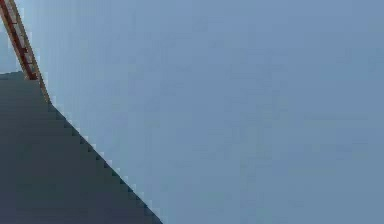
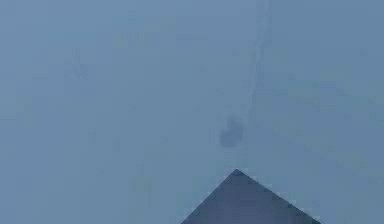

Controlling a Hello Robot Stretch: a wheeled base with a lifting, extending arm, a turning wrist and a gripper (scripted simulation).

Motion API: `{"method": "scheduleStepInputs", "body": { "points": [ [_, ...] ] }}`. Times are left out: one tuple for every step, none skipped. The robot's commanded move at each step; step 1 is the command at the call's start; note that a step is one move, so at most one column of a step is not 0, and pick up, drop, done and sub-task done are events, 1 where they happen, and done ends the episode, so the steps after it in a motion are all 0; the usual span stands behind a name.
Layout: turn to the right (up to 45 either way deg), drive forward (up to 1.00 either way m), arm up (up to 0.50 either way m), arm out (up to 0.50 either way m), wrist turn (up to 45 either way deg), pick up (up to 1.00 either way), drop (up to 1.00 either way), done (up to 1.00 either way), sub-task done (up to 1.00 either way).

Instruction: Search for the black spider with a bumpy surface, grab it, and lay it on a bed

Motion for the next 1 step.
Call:
{"method": "scheduleStepInputs", "body": {
  "points": [
    [-45.0, 0.00, 0.00, 0.00, 0.0, 0.00, 0.00, 0.00, 0.00]
  ]
}}
